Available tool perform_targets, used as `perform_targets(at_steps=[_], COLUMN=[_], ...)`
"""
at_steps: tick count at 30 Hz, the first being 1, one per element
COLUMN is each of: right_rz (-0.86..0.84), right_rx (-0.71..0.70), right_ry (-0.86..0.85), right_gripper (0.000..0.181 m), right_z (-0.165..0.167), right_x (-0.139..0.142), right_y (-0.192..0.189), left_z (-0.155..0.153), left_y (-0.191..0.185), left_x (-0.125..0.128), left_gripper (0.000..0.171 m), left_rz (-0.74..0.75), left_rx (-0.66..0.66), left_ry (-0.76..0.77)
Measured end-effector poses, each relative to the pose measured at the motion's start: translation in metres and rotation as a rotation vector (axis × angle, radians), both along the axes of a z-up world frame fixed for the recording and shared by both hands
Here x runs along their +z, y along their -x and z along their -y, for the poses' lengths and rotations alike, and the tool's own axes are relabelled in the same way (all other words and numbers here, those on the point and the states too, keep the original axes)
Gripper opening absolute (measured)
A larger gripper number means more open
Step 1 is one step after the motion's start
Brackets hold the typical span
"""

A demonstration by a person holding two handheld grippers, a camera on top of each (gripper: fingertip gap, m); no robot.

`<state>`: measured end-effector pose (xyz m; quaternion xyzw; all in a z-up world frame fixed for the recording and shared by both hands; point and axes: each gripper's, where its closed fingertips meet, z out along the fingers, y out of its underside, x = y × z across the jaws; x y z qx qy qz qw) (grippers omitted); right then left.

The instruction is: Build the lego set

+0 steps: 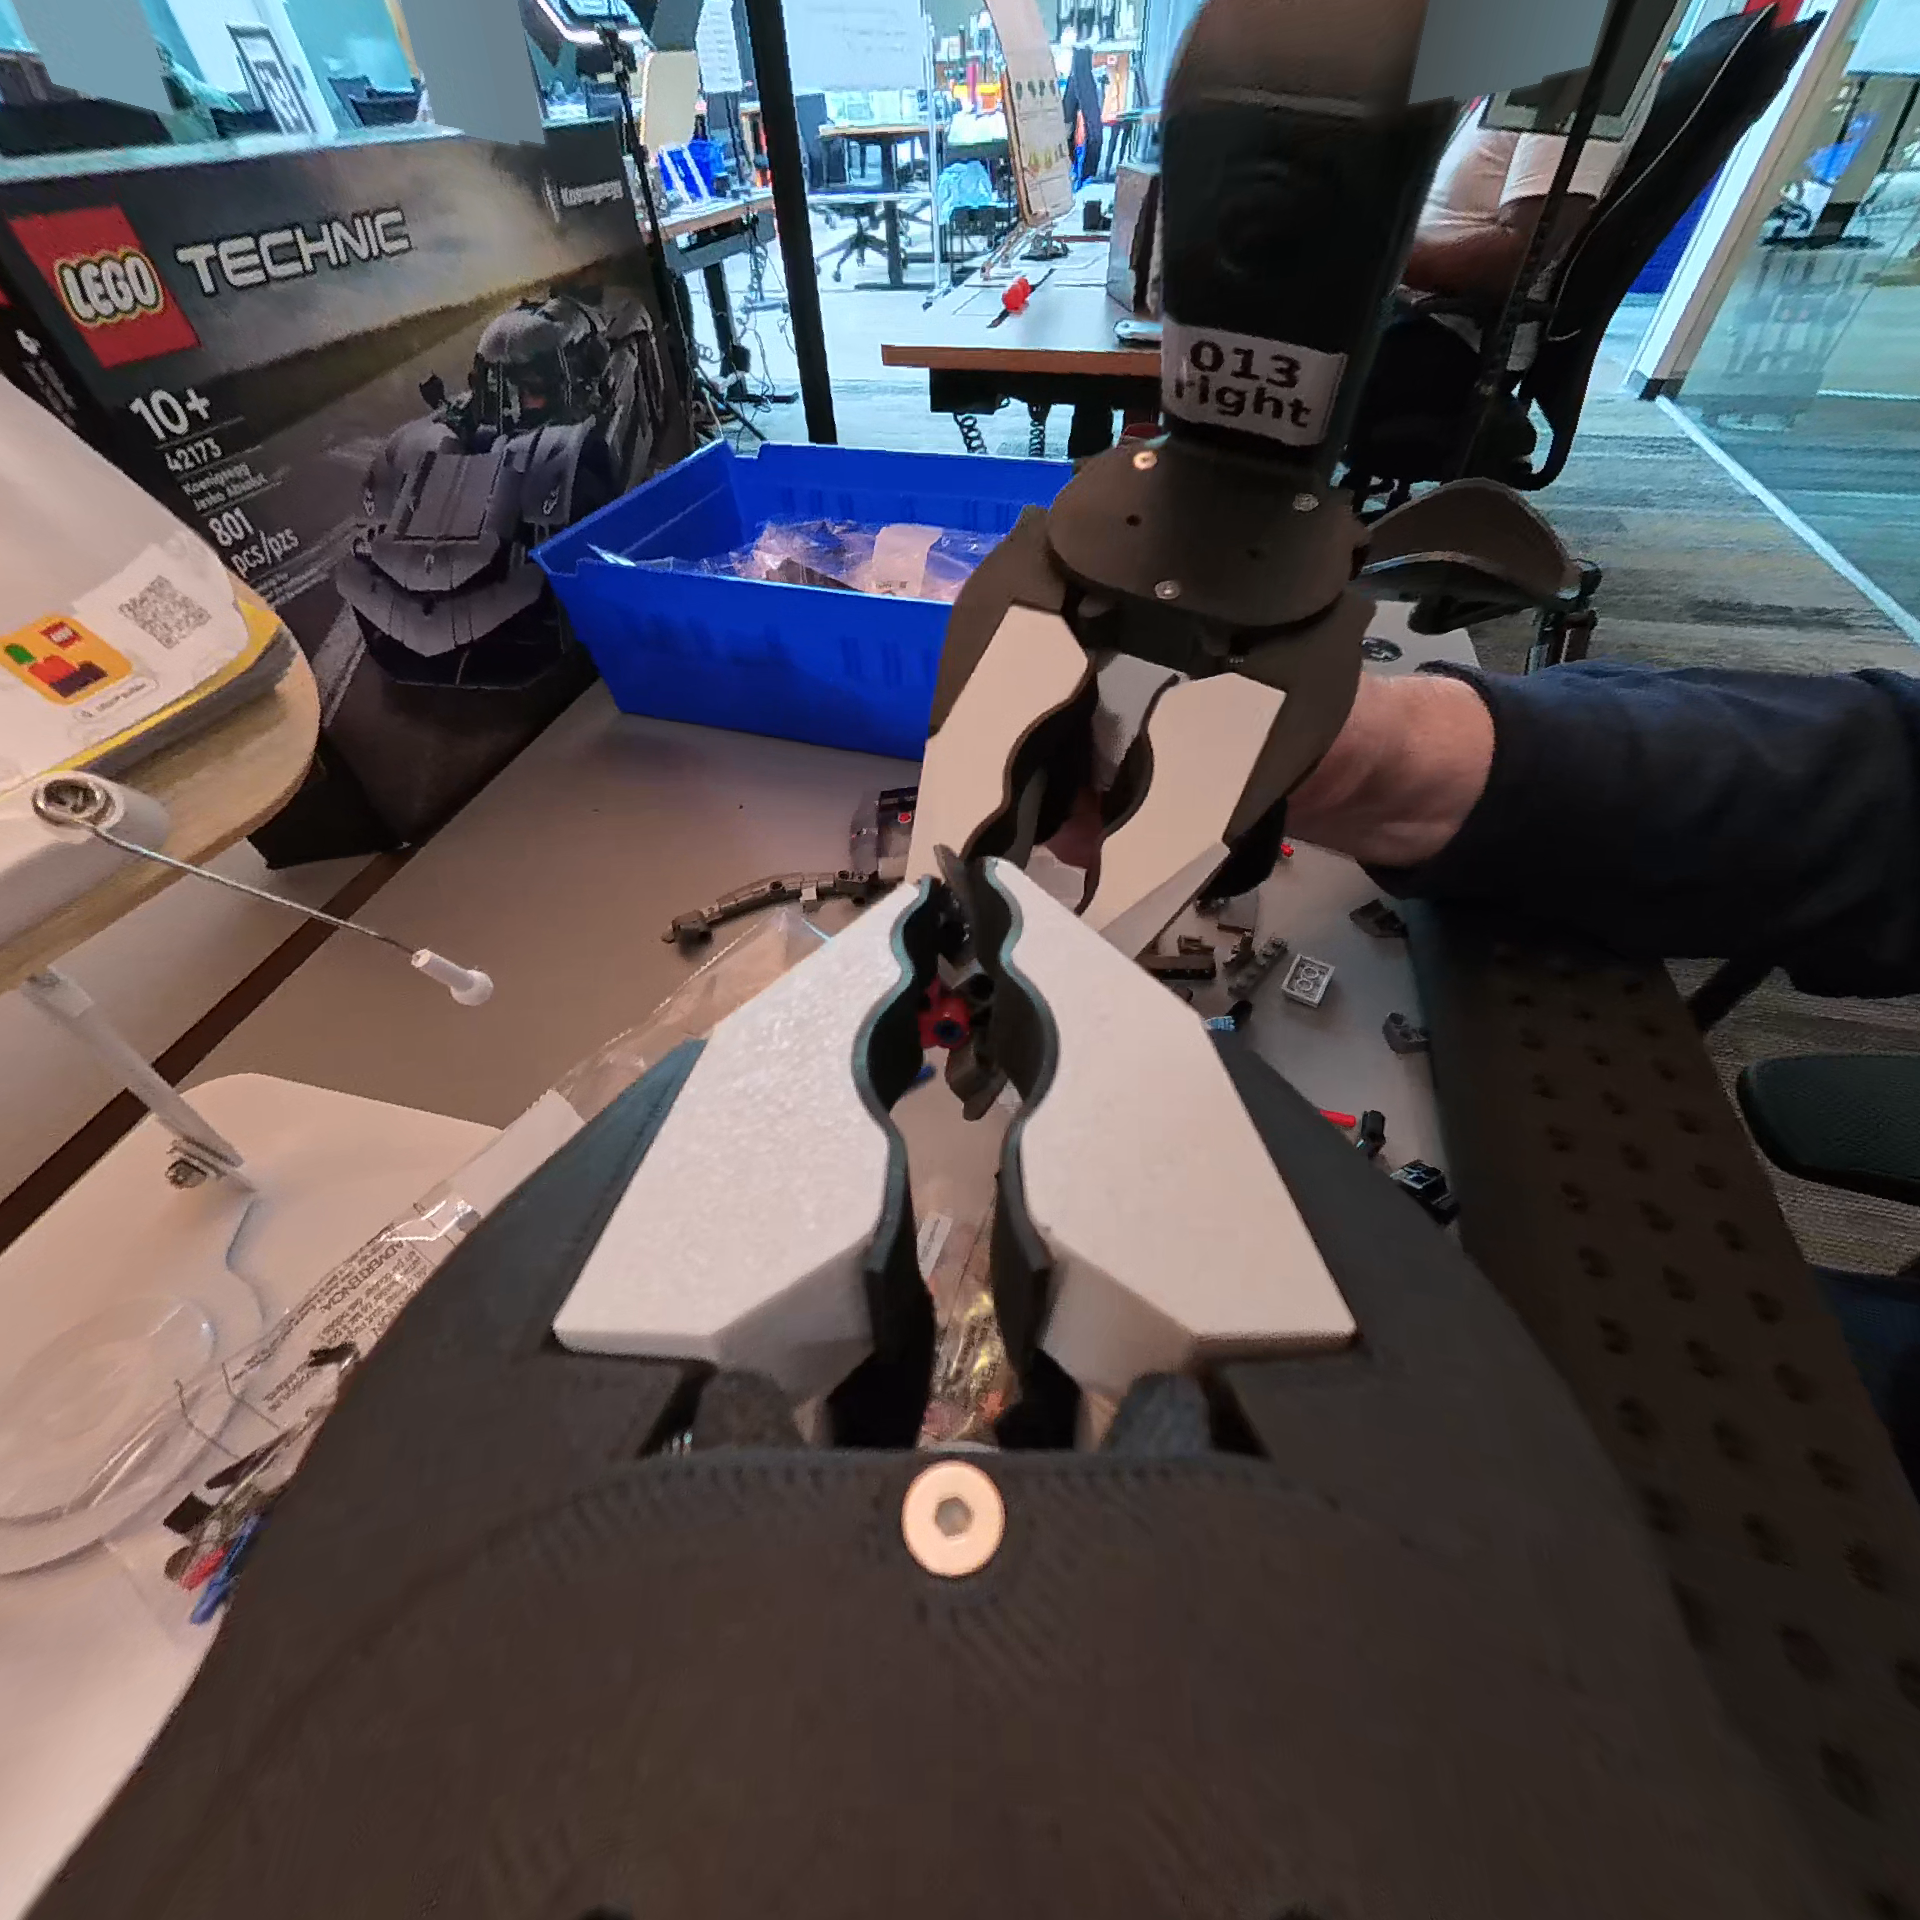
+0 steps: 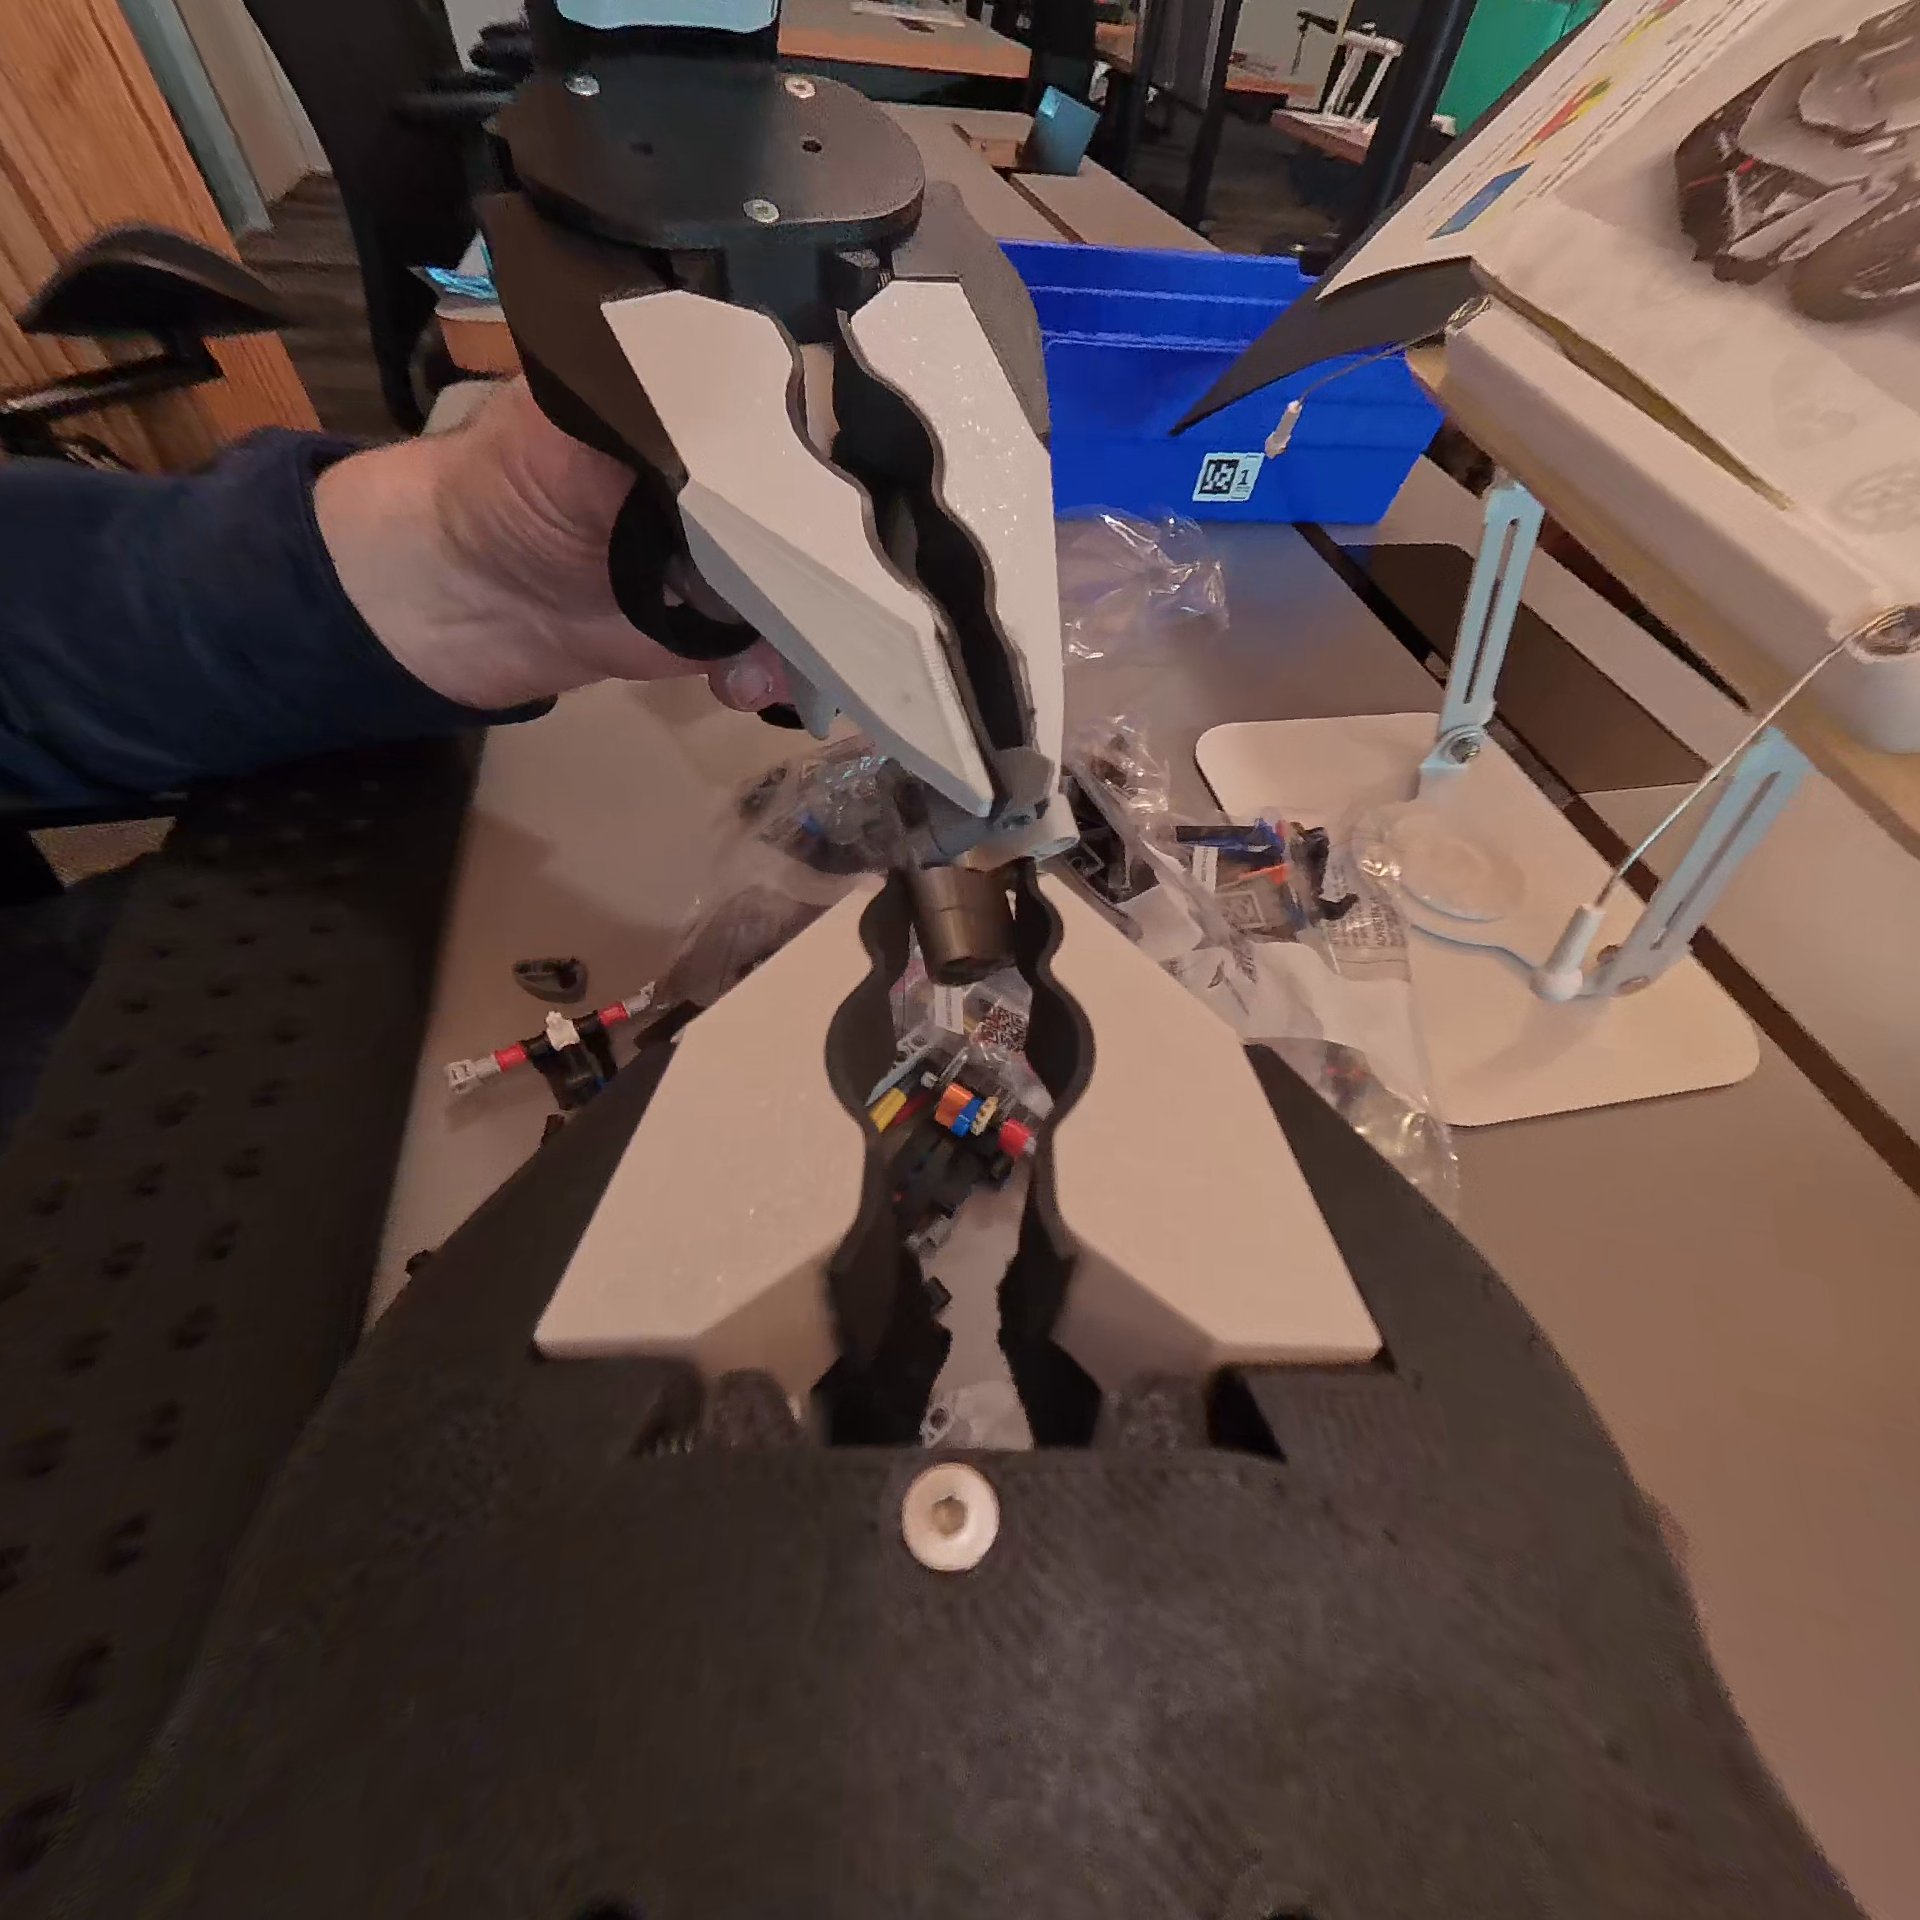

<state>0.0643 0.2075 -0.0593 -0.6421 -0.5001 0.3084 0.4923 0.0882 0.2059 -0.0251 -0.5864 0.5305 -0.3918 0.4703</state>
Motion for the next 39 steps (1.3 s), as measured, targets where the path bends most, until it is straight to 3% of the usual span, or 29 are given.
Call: perform_targets(at_steps=[5,13,16,19,24,27,31,38,39], right_rz=[0.033,0.220,0.242,0.342,0.229,0.226,0.256,0.280,0.287], right_rx=[-0.001,-0.088,-0.036,-0.057,-0.105,-0.119,-0.113,-0.136,-0.144], right_ry=[-0.012,-0.216,-0.240,-0.313,-0.241,-0.259,-0.253,-0.285,-0.287], right_gripper=[0.017,0.013,0.013,0.014,0.014,0.014,0.014,0.014,0.014], right_z=[0.003,0.003,0.014,0.014,-0.001,-0.001,-0.001,-0.004,-0.005], right_x=[-0.001,-0.006,-0.010,-0.020,-0.009,-0.003,-0.010,-0.010,-0.010], right_y=[-0.002,-0.001,0.010,0.019,-0.005,-0.010,-0.009,-0.010,-0.011], left_z=[-0.001,-0.006,-0.028,-0.026,-0.012,-0.002,-0.005,-0.003,0.003], left_y=[-0.003,-0.005,0.005,0.007,0.007,0.005,0.002,0.005,0.004], left_x=[-0.003,-0.002,0.002,-0.003,0.001,-0.005,-0.017,-0.009,-0.007], left_gripper=[0.001,0.000,0.000,0.000,0.000,0.012,0.008,0.011,0.026], left_rz=[-0.020,0.011,0.039,0.021,0.016,0.006,-0.043,-0.007,0.000], left_rx=[0.018,0.039,0.145,0.100,0.032,-0.047,-0.023,-0.038,-0.076], left_ry=[-0.003,0.058,0.062,0.087,0.105,0.181,0.192,0.211,0.213])
